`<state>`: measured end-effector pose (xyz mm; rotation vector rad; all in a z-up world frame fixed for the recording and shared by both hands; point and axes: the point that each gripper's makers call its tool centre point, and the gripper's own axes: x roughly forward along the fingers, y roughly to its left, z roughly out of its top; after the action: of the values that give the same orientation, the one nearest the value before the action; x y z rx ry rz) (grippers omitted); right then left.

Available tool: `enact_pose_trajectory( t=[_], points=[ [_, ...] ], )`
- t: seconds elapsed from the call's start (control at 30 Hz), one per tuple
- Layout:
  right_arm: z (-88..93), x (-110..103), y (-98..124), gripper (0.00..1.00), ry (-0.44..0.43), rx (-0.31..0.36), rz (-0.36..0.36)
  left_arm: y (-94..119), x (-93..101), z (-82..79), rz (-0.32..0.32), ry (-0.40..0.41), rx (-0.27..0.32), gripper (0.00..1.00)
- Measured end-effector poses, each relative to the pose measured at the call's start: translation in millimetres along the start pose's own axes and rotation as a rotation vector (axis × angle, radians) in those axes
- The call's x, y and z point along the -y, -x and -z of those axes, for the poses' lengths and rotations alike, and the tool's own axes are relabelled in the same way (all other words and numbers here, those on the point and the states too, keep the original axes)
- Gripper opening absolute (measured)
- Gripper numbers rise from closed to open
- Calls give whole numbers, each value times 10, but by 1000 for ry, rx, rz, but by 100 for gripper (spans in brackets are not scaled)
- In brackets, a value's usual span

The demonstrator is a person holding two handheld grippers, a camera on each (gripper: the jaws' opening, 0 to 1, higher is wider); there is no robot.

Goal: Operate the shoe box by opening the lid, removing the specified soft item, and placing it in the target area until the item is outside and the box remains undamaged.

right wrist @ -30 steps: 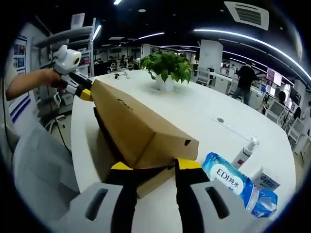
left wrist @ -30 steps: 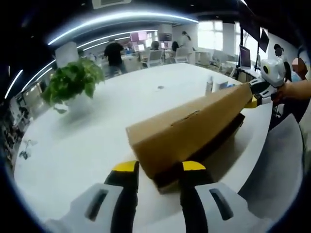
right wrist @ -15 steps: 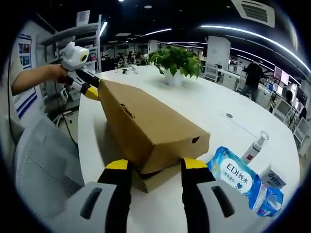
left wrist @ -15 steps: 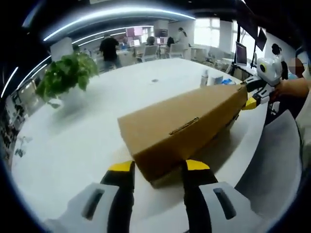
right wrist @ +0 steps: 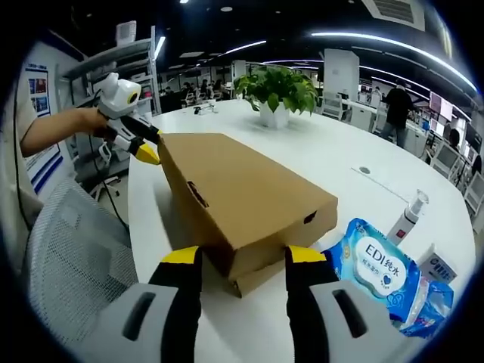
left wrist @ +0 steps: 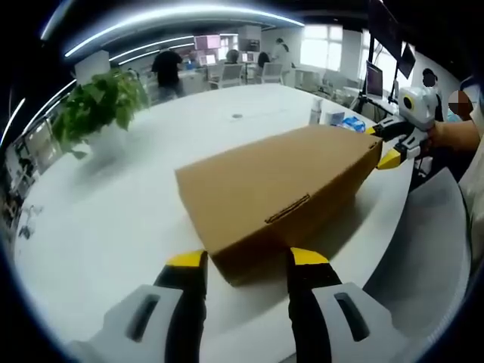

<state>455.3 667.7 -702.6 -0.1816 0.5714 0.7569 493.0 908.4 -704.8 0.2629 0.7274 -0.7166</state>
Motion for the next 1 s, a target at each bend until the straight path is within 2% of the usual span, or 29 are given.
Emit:
enact_pose_trajectory(
  t=[0.57, 1.0],
  points=[
    [82, 4, -85, 41, -66, -19, 7, -98, 16, 97, 14, 28, -20, 41],
    [167, 7, -147, 39, -30, -49, 18, -180, 14, 158, 10, 44, -36, 41]
  ],
)
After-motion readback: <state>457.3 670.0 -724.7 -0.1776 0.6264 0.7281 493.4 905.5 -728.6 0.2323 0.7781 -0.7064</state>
